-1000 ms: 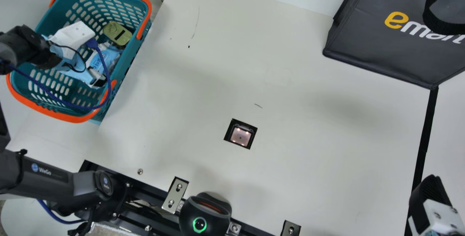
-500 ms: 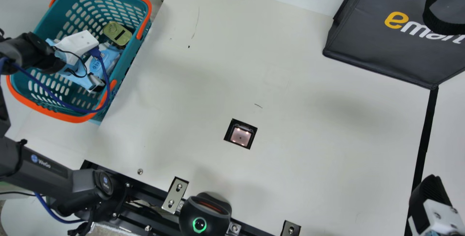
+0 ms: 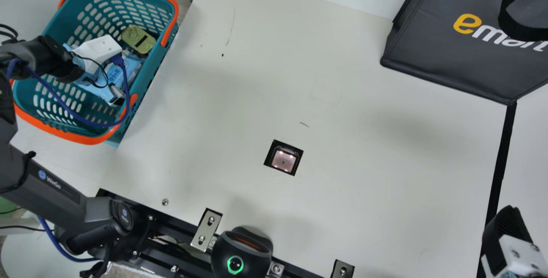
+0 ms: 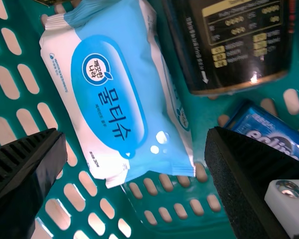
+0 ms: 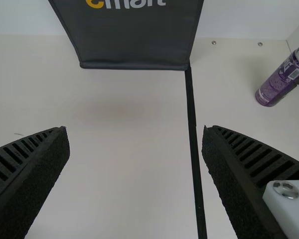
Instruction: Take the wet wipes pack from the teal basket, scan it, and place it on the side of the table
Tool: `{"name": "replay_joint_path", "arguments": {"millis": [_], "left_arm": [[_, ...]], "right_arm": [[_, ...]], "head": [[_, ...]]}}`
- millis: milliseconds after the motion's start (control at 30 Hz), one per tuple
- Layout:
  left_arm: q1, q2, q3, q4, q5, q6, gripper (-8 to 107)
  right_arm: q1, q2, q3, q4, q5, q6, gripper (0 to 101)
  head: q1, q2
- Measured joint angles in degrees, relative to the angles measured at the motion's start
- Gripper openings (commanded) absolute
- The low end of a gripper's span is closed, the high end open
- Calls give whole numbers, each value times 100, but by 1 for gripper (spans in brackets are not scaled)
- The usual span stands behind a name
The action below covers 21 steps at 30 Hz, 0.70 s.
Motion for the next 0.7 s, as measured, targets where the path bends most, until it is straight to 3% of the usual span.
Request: {"name": "replay_joint_path", "arguments": {"millis": [700], "left_arm": [[-125, 683, -364, 229, -187, -395, 90]], "right_arm": [[0, 0, 0, 0, 0, 0, 95]], "head": [[0, 0]]}}
